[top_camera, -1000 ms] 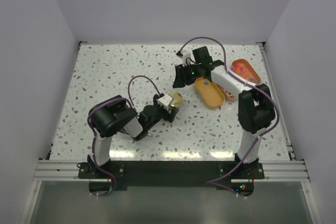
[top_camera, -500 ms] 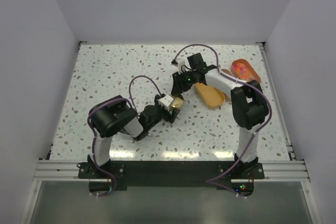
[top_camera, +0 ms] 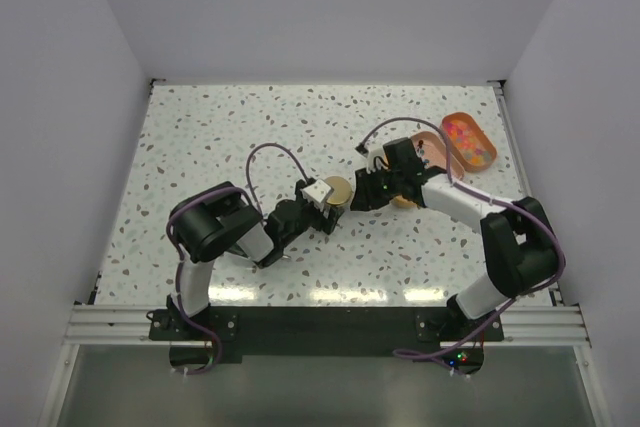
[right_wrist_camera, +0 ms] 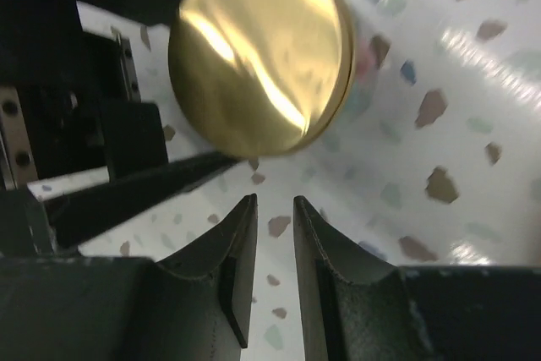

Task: Pack the candies
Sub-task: Screw the bottle lid onto the packing bottle.

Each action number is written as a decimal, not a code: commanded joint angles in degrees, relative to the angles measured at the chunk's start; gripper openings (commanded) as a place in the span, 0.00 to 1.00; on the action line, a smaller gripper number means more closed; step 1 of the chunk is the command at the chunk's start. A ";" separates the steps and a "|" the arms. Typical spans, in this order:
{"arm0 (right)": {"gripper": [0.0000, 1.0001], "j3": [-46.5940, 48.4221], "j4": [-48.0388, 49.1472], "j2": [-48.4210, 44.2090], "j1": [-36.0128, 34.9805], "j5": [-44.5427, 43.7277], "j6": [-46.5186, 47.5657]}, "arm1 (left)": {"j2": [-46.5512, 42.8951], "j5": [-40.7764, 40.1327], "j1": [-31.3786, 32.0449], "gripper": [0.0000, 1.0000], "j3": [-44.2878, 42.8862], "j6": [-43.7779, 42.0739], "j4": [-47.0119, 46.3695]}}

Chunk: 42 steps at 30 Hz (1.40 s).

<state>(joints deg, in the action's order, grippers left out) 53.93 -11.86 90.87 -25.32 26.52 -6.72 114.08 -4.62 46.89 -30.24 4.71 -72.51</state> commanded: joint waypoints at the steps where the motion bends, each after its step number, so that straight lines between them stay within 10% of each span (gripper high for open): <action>1: 0.27 -4.44 -1.77 -3.14 -1.49 0.98 -6.45 | -0.09 -4.26 -1.45 0.63 -1.58 0.91 -2.55; 24: 0.45 32.11 -9.32 24.08 0.19 12.41 6.37 | 0.61 -2.76 -1.46 0.63 -2.02 0.83 -2.55; 42: 0.19 -1.44 5.33 3.45 -1.83 6.18 -6.97 | 0.70 -6.72 -1.81 0.60 -2.90 2.41 -0.18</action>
<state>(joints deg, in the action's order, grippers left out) 59.66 -3.09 97.45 -24.62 30.04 -5.61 114.41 -3.70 47.07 -31.35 5.41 -72.10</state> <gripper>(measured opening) 0.197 0.815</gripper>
